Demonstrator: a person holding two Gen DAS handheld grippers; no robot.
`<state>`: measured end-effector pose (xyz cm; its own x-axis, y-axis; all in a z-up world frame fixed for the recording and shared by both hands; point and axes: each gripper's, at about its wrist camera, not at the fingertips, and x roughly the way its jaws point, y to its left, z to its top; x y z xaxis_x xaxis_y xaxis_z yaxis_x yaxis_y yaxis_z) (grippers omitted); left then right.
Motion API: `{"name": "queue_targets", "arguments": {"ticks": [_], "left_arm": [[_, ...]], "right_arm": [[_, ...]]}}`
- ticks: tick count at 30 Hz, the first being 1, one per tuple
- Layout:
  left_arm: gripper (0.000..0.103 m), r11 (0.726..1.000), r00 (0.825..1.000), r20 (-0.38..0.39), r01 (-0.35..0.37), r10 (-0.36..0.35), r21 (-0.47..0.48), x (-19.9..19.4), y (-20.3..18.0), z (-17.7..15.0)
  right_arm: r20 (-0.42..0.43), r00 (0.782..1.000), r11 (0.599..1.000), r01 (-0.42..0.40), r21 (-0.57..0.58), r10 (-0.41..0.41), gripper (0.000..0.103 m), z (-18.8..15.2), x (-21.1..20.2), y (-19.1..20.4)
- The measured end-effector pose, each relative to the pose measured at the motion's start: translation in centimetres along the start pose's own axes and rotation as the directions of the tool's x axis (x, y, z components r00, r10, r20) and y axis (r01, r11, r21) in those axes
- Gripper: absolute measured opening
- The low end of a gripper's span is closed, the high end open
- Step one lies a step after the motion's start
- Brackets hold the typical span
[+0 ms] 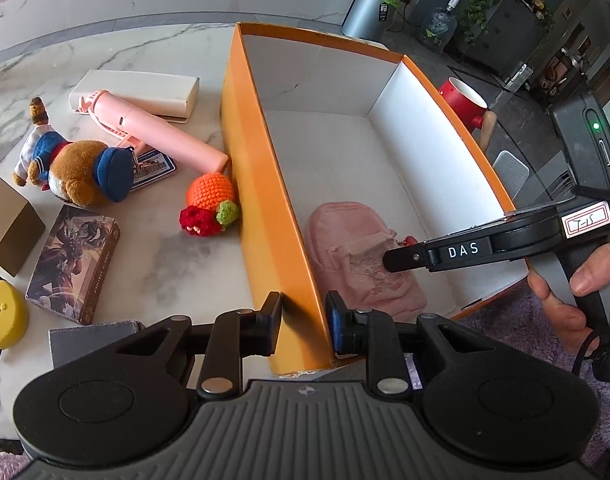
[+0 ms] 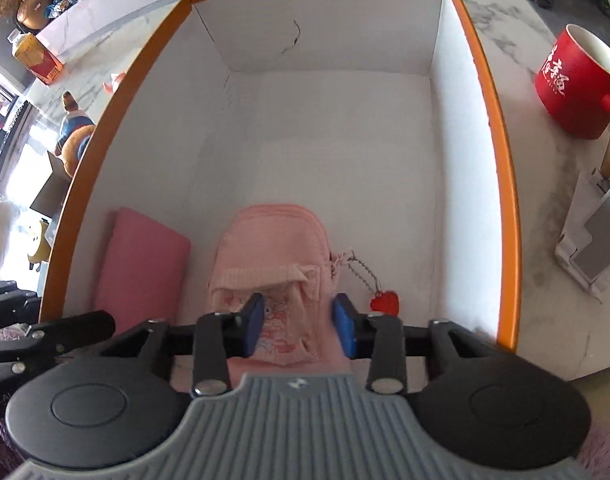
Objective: Organize objects
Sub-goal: 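Lower the pink backpack onto the box floor with the right tool, then open the right tool to release the backpack and withdraw it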
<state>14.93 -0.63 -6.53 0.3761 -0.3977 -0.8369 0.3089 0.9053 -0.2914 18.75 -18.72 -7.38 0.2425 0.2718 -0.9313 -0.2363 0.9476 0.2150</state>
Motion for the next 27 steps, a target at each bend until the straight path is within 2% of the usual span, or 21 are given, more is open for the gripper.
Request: {"name": "queue_targets", "arguments": {"ticks": [2,3,6,10,14,18,21,27], "left_arm": [[0.028,1.0,1.0,0.0,-0.002,0.002,0.002,0.0,0.0,0.0],[0.028,1.0,1.0,0.0,-0.003,0.003,0.004,0.0,-0.1,0.0],[0.027,1.0,1.0,-0.001,-0.003,0.003,0.004,0.0,-0.1,0.0],[0.027,1.0,1.0,-0.002,-0.001,0.001,-0.008,0.0,-0.1,0.0],[0.03,0.999,0.999,-0.015,0.034,-0.035,-0.03,0.2,-0.6,-0.2],[0.031,0.999,1.0,-0.003,0.025,-0.025,-0.038,0.2,-0.9,-0.4],[0.031,0.997,0.999,0.004,0.05,-0.05,-0.061,-0.1,-0.5,-0.5],[0.031,0.996,0.997,0.05,0.067,-0.064,-0.059,-1.5,-0.7,-0.3]], "right_arm": [[-0.01,0.996,0.996,-0.084,0.035,0.084,0.018,0.1,0.5,0.0],[-0.011,0.995,0.995,-0.097,0.027,0.097,0.016,0.2,0.7,0.3],[0.011,0.997,0.996,-0.071,-0.046,0.072,0.016,0.0,1.1,1.5],[0.021,0.998,0.996,-0.065,-0.053,0.066,0.017,0.0,0.6,1.0],[0.017,0.999,0.996,-0.04,-0.084,0.042,0.017,0.1,0.4,1.0],[0.007,0.999,0.994,-0.033,-0.105,0.034,0.018,0.3,0.4,0.8],[0.022,0.999,0.992,-0.021,-0.124,0.024,0.028,0.1,-0.1,0.8],[0.062,0.998,0.99,0.001,-0.138,0.008,0.033,0.1,-1.3,0.9]]}}
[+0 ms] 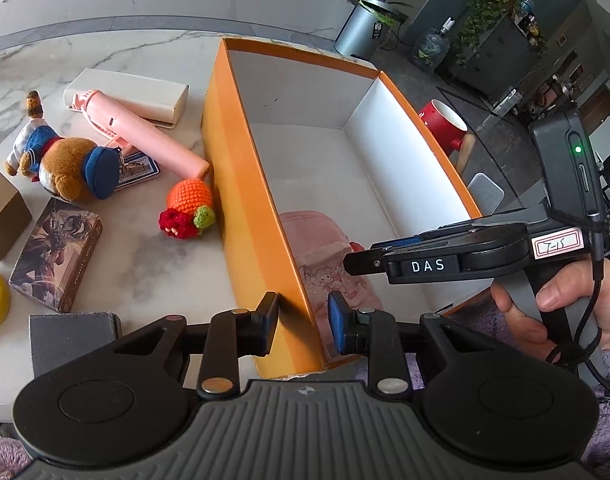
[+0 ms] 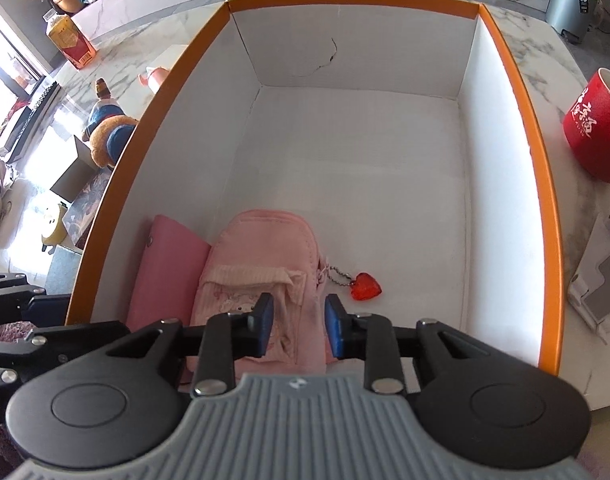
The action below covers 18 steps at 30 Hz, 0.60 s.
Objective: Organize objects
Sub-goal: 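Open the right tool to release the backpack and withdraw it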
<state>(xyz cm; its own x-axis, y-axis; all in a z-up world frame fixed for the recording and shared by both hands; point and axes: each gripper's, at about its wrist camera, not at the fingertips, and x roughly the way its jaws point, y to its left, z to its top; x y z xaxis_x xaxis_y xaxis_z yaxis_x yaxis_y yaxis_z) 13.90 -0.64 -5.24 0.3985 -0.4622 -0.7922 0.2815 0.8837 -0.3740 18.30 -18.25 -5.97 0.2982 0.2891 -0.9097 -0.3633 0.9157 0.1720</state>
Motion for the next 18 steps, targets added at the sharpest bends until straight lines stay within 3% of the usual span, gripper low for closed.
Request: {"name": "queue_targets", "arguments": {"ticks": [4,7,10,14,18], "left_arm": [[0.031,1.0,0.999,0.051,0.006,-0.006,0.005,-2.1,0.0,-0.1],[0.034,1.0,0.995,0.099,-0.02,0.02,0.0,-4.6,0.9,-0.1],[0.04,0.996,0.987,0.136,-0.083,0.085,-0.02,-7.2,2.5,-0.4],[0.051,0.981,0.972,0.13,-0.189,0.194,-0.044,-9.1,5.0,-1.2],[0.059,0.969,0.966,0.095,-0.233,0.24,-0.082,-9.3,7.2,-2.8]], "right_arm": [[0.043,0.999,0.999,0.03,-0.019,-0.029,0.034,-0.3,-1.4,0.4],[0.119,0.993,0.998,0.01,-0.054,-0.003,0.034,-0.7,-3.6,1.3],[0.212,0.976,0.994,-0.035,-0.107,0.057,0.034,-0.7,-6.0,3.3],[0.297,0.942,0.975,-0.097,-0.201,0.155,0.034,-0.6,-8.2,6.8],[0.27,0.933,0.945,-0.16,-0.284,0.239,0.034,-0.8,-7.8,10.8]]}}
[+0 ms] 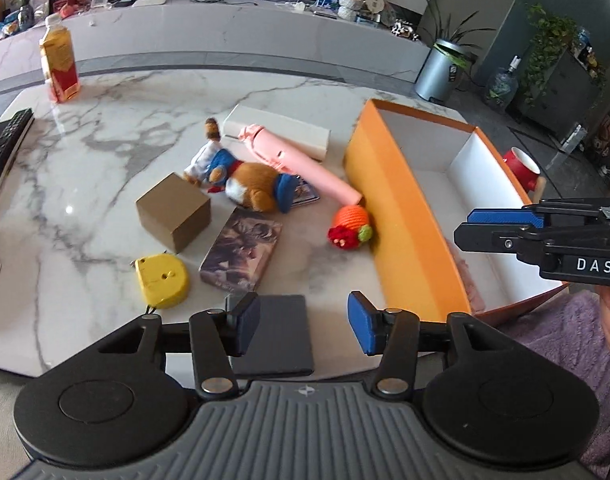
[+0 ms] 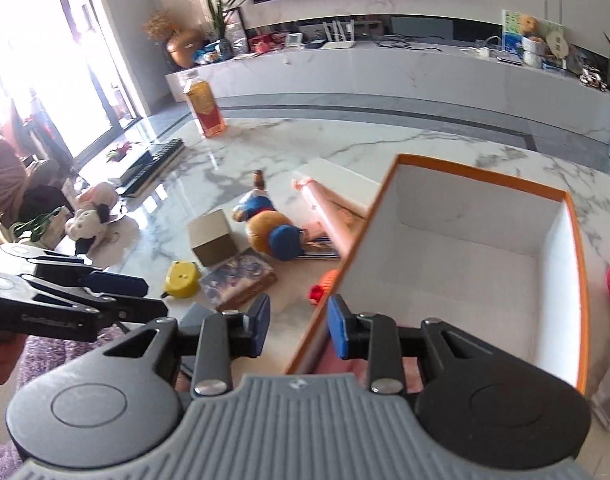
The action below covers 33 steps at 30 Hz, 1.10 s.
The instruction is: Organize objects
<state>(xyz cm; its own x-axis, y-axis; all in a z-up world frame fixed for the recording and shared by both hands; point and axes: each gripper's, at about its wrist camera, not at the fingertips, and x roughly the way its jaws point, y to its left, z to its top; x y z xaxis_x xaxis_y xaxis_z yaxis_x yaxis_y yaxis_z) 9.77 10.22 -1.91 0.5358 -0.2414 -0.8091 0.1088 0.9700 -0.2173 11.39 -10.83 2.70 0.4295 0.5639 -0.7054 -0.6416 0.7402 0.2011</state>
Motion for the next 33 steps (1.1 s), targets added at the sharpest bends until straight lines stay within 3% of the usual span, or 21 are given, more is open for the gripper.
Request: {"name": "queue_targets", "arguments": {"ticks": [2,6,13,17,24,27,30,33], "left_arm": [[0.059,1.0,1.0,-0.027,-0.008,0.008,-0.015,0.6,0.9,-0.7],[0.048,0.999,0.996,-0.081,-0.031,0.03,-0.016,2.2,2.4,-1.9],[0.03,0.999,0.99,-0.138,-0.04,0.038,-0.015,4.3,4.0,-2.2],[0.025,0.999,0.985,-0.165,-0.044,0.042,-0.012,5.5,4.4,-2.2],[0.022,0.999,0.985,-0.173,-0.018,0.01,-0.044,5.9,5.3,-2.4],[0.022,0.997,0.985,-0.169,0.003,-0.017,-0.079,5.9,6.0,-2.6],[0.022,0.995,0.986,-0.163,0.016,-0.032,-0.096,5.8,6.2,-2.7],[0.017,0.995,0.986,-0.16,0.022,-0.037,-0.098,5.8,6.2,-2.7]], "right_arm": [[-0.033,0.999,0.999,-0.031,-0.016,0.03,0.034,-0.1,1.6,1.7],[-0.114,0.99,0.997,-0.079,0.024,0.081,0.034,-0.7,5.2,4.1],[-0.23,0.969,0.982,-0.044,0.182,0.086,0.04,-1.9,11.7,4.9],[-0.27,0.96,0.969,-0.006,0.246,0.074,0.048,-2.5,14.0,4.5],[-0.305,0.947,0.941,0.006,0.339,0.104,0.057,-3.5,16.2,3.7],[-0.295,0.943,0.914,-0.02,0.404,0.151,0.066,-4.2,16.8,3.0],[-0.27,0.946,0.905,-0.051,0.423,0.18,0.064,-4.6,16.9,3.2],[-0.265,0.951,0.907,-0.033,0.42,0.157,0.06,-4.6,16.9,3.5]]}}
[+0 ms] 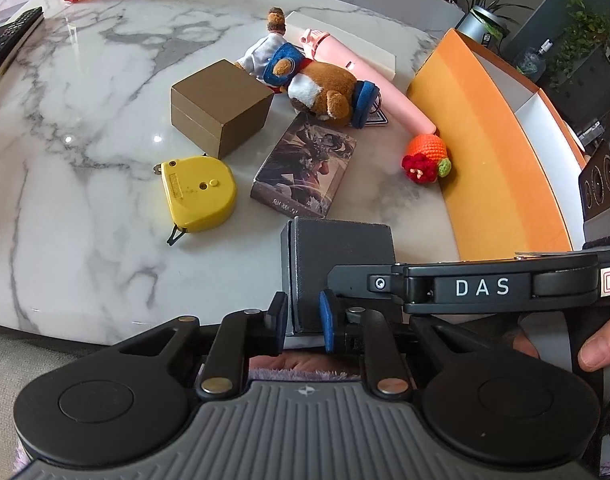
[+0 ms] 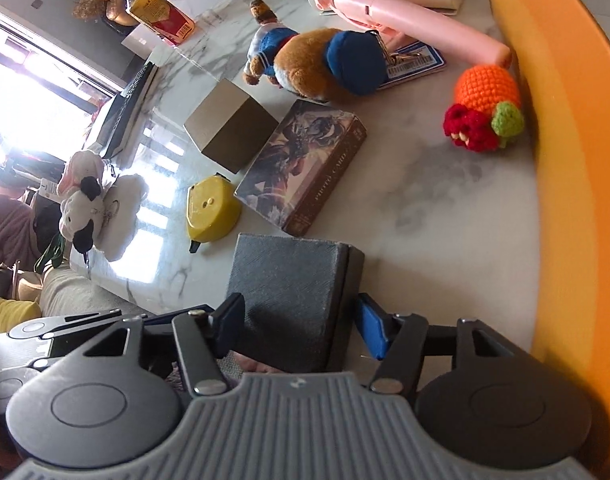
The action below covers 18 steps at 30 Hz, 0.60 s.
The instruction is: Organize objects
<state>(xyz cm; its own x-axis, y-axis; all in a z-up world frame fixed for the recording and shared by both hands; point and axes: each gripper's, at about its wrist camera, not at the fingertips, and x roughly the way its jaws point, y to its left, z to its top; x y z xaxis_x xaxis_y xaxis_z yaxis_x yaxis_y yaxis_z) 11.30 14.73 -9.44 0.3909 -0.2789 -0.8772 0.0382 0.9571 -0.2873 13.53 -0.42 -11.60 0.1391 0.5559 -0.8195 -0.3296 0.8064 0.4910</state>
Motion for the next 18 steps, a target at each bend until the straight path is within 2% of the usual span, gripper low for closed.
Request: {"name": "queue_targets", "arguments": {"ticks": [2,3,4,6,8,9,11,14,18], "left_arm": [[0.015,1.0,1.0,0.003,0.006,-0.006,-0.008,-0.1,0.0,-0.1],[0.015,1.0,1.0,0.008,0.006,-0.006,-0.016,-0.1,0.1,-0.1],[0.015,1.0,1.0,0.011,0.007,-0.006,-0.026,-0.2,0.3,-0.2],[0.015,0.999,1.0,0.017,0.003,-0.003,-0.041,-0.5,0.5,-0.3],[0.01,0.999,1.0,0.027,-0.011,0.012,-0.048,-0.9,0.6,-0.5],[0.001,0.999,0.999,0.031,-0.012,0.013,-0.05,-1.1,0.7,-0.6],[0.001,0.998,0.999,0.024,-0.026,0.027,-0.058,-1.3,0.8,-0.8],[0.001,0.996,0.999,0.005,-0.052,0.052,-0.077,-0.8,1.2,-1.1],[0.0,0.993,0.998,0.008,-0.065,0.066,-0.094,-0.6,1.6,-1.2]], "right_arm": [[0.01,1.0,0.999,-0.007,0.043,0.007,0.055,0.1,-0.3,-0.5],[0.022,1.0,0.999,-0.007,0.042,0.006,0.048,0.1,-0.7,-0.5],[0.04,0.999,1.0,0.001,0.021,-0.002,0.039,0.2,-1.1,-0.2],[0.063,0.998,0.999,0.023,-0.03,-0.021,0.028,0.1,-2.0,0.7],[0.086,0.996,0.998,0.024,-0.062,-0.018,0.021,0.1,-2.8,1.4],[0.097,0.995,0.997,0.009,-0.072,-0.002,0.016,0.1,-3.3,1.7],[0.097,0.994,0.994,-0.045,-0.098,0.055,0.0,0.1,-3.8,2.7],[0.06,0.995,0.988,-0.065,-0.142,0.074,0.0,-0.1,-3.0,4.3],[0.018,0.995,0.985,-0.098,-0.144,0.102,0.0,-0.8,-1.5,4.9]]}}
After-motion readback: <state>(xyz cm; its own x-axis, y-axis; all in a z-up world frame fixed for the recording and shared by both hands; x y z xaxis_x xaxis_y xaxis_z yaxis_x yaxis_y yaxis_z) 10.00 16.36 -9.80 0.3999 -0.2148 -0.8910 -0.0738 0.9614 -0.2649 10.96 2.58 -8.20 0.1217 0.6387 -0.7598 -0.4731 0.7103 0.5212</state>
